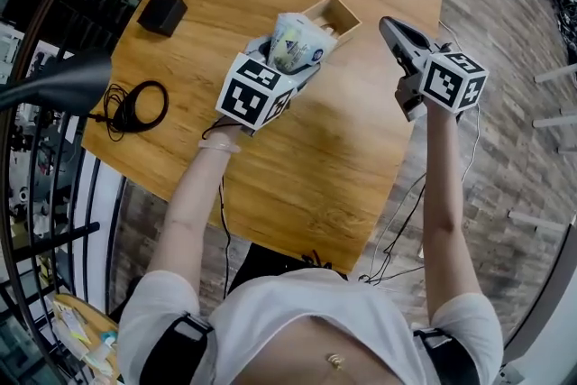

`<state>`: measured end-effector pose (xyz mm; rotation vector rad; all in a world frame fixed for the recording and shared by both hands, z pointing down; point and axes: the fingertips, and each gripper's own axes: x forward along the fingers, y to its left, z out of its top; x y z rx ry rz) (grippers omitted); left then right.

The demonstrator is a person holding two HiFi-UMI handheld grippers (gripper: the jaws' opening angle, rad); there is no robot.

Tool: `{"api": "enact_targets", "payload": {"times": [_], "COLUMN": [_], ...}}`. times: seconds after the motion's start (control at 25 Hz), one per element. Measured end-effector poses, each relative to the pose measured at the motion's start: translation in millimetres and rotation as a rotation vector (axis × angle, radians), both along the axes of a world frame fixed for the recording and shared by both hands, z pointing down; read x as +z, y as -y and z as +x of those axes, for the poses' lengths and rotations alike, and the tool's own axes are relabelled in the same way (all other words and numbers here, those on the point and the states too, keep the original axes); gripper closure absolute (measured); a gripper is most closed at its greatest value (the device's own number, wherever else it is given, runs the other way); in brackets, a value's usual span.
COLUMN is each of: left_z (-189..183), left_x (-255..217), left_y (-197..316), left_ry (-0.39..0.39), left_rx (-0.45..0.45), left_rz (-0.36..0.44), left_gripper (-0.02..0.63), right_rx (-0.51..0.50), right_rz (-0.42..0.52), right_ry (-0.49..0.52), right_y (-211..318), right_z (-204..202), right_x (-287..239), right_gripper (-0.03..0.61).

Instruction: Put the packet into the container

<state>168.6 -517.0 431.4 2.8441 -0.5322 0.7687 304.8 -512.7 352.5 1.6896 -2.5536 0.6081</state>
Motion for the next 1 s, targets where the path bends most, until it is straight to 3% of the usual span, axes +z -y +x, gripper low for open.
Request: {"api": "enact_targets", "payload": {"times": [0.4,0.8,1.0], "left_z": [42.4,84.1,97.4], "left_x": [41.7,80.4,88.8], "left_y": [45.6,83.6,100.5], "left_ry": [0.119,0.266,0.345], "left_rx": [0.096,0.154,0.195], "left_rz": [-0.041,-0.125,-0.095], "left_gripper": [0.281,0.279,0.279], "right_rx": [-0.036,-0.05,-0.031], "right_rz": [-0.053,-0.104,-0.121], "right_ry": [0.004,0.066,0.109], "right_y": [74.6,96.1,98.3], "right_z": [21.4,29.5,33.8], "right_x": [43.0,91.8,105.9], "right_gripper": [0.568,0.568,0.568]}}
